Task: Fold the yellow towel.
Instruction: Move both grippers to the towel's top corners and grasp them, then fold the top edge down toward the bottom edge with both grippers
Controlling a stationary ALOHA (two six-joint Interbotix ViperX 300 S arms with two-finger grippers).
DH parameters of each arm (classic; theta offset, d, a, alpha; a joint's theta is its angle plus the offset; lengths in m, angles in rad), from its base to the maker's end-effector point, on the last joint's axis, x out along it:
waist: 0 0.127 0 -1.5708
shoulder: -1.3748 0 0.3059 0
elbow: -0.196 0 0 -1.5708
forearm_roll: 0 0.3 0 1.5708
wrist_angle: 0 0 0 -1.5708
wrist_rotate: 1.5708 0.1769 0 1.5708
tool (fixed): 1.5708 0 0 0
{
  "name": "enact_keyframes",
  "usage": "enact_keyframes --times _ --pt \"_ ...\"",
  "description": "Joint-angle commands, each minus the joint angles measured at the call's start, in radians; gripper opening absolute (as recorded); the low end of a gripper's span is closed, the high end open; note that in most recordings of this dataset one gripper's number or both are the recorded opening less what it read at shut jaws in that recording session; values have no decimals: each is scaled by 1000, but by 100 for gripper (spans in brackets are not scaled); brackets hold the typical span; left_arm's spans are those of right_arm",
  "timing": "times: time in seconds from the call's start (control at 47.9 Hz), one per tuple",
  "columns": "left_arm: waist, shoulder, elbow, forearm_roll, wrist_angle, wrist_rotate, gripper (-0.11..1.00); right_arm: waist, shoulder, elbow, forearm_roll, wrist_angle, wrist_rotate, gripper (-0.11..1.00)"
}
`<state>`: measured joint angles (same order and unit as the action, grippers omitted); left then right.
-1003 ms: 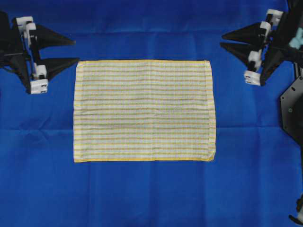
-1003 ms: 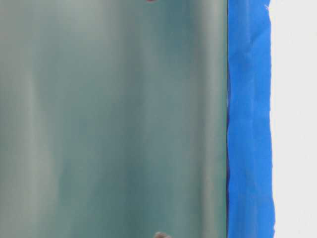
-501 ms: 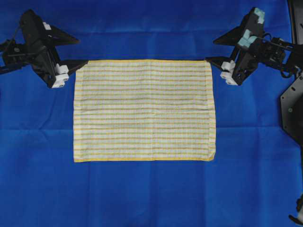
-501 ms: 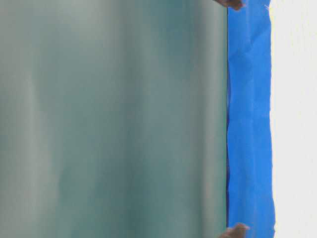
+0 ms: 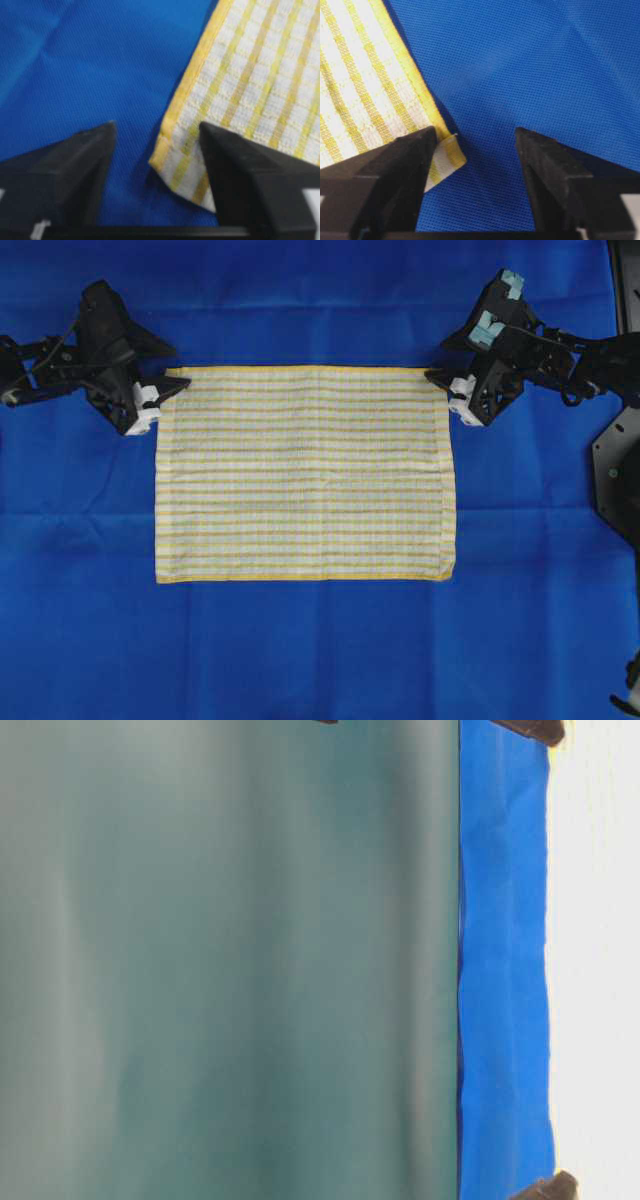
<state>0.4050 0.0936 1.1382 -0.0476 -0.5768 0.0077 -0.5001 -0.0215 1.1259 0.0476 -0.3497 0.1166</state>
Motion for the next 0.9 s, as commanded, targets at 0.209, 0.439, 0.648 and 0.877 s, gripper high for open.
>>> enact_keyframes --times 0.209,0.439,0.648,0.877 --pt "3 12 -12 0 29 -2 3 25 -5 -8 0 -8 -5 5" --pt "2 8 -11 0 38 -9 3 25 -8 -15 0 -8 -6 4" --pt "2 -48 -21 0 63 2 3 17 -71 -20 3 17 -6 4" --pt "2 -155 -26 2 143 26 3 5 -166 -20 3 72 -12 4"
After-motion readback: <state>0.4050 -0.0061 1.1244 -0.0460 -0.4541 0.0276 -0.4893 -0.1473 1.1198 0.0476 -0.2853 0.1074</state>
